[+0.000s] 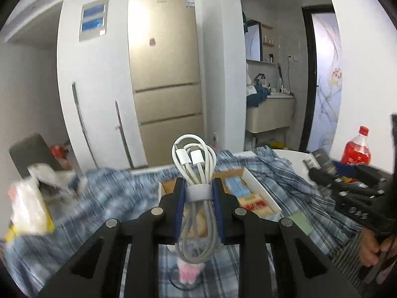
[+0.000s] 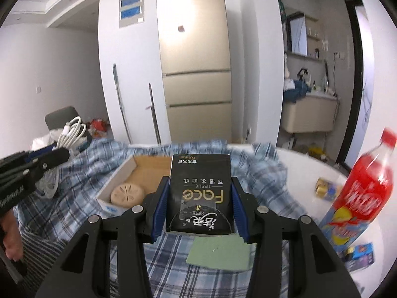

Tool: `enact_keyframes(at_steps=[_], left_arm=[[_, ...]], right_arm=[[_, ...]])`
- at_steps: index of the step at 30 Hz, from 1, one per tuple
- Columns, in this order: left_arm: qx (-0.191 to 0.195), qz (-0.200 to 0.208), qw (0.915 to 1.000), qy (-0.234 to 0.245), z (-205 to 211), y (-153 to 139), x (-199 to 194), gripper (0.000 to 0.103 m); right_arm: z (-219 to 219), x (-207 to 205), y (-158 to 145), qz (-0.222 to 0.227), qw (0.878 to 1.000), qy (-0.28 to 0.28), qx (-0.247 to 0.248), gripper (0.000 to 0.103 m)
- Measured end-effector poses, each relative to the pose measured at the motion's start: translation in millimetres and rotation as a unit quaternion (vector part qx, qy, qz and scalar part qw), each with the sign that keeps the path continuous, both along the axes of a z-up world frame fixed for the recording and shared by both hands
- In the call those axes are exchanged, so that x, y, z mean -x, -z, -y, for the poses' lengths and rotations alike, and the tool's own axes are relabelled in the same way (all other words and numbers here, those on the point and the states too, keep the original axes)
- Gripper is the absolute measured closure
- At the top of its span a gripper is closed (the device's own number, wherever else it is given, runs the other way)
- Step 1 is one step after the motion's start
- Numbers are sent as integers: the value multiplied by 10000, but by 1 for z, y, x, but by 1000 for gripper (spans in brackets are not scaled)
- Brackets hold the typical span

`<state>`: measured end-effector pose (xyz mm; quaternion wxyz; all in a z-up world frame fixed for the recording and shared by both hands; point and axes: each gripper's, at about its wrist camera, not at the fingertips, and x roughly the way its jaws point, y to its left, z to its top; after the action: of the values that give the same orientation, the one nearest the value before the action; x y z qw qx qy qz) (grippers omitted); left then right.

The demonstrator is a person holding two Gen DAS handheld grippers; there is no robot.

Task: Organize soft objects
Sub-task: 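Drop the cable into the box with the left tool while the right tool holds the Face pack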

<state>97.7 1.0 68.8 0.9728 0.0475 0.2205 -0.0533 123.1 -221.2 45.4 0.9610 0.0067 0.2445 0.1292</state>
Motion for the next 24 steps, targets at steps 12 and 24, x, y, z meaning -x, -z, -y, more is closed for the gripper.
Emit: enact_keyframes(at_steps=[12, 24], left_arm=[[606, 99, 9981, 12, 18, -65, -64, 80], [613, -894, 9941, 17, 6, 11, -126, 80]], right_arm=[[-12, -71, -93, 439, 9980, 340, -299, 57], [-9, -123, -32, -279, 9982, 322, -411, 57]])
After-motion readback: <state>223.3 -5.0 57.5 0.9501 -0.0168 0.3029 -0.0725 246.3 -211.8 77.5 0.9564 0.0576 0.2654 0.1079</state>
